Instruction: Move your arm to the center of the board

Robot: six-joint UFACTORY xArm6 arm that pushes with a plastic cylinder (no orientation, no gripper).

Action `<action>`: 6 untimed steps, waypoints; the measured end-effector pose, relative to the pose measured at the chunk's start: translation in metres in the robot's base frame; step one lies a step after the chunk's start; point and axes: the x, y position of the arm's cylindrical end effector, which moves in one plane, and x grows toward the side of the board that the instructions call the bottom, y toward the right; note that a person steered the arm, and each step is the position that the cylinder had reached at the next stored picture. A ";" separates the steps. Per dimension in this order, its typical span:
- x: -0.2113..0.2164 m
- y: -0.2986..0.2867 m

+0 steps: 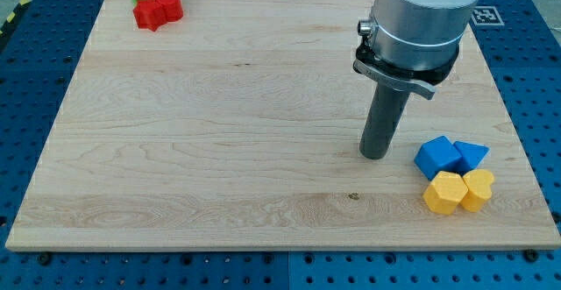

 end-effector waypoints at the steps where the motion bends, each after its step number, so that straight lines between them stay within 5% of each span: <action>1: 0.000 0.000; 6: -0.013 -0.046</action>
